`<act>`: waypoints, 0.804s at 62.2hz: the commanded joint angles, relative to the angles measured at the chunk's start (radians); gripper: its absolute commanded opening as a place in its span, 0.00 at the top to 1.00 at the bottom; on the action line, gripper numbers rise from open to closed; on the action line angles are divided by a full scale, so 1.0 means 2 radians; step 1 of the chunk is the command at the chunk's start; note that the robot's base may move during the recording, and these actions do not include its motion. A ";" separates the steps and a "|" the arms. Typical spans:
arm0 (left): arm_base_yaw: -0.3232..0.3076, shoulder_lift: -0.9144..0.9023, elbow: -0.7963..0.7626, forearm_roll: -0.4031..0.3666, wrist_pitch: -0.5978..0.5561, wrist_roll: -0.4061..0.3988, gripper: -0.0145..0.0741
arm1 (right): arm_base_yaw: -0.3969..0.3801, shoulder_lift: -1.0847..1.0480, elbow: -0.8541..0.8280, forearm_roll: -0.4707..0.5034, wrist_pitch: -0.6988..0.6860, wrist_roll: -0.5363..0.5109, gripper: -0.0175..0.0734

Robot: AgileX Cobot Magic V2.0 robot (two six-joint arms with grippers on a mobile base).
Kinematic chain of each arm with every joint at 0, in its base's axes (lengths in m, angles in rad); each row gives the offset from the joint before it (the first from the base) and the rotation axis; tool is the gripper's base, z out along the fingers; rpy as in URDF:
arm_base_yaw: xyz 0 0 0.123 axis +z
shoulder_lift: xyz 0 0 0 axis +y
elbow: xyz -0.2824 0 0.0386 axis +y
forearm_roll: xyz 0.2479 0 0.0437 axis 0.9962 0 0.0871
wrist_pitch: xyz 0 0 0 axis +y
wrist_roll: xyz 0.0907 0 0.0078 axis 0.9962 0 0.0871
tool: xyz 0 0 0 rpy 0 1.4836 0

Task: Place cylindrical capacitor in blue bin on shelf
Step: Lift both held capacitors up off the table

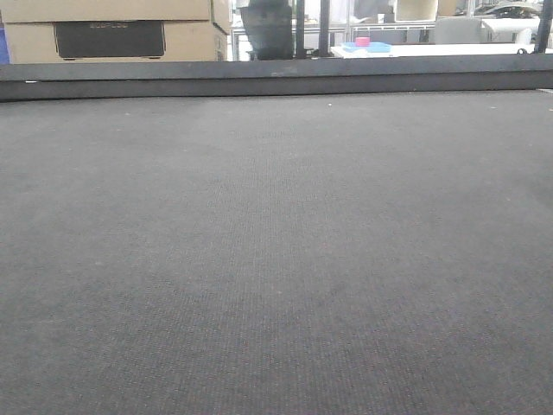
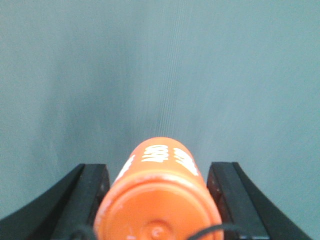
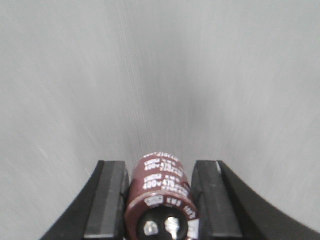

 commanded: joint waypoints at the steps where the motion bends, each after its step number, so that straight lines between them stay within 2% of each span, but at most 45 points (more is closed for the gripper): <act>1: 0.000 -0.056 0.037 -0.008 -0.053 0.000 0.96 | -0.001 -0.043 0.042 0.000 -0.073 -0.015 0.99; 15: 0.000 -0.172 0.122 -0.010 -0.151 0.000 0.96 | -0.001 -0.134 0.138 0.000 -0.221 -0.039 0.99; 26: 0.000 -0.261 0.172 -0.010 -0.229 0.000 0.96 | -0.001 -0.210 0.179 -0.001 -0.276 -0.039 0.99; 30: 0.000 -0.294 0.182 -0.010 -0.243 0.000 0.96 | -0.001 -0.237 0.183 -0.001 -0.278 -0.039 0.99; 50: 0.000 -0.419 0.181 -0.010 -0.236 0.000 0.96 | -0.001 -0.392 0.183 -0.001 -0.262 -0.039 0.99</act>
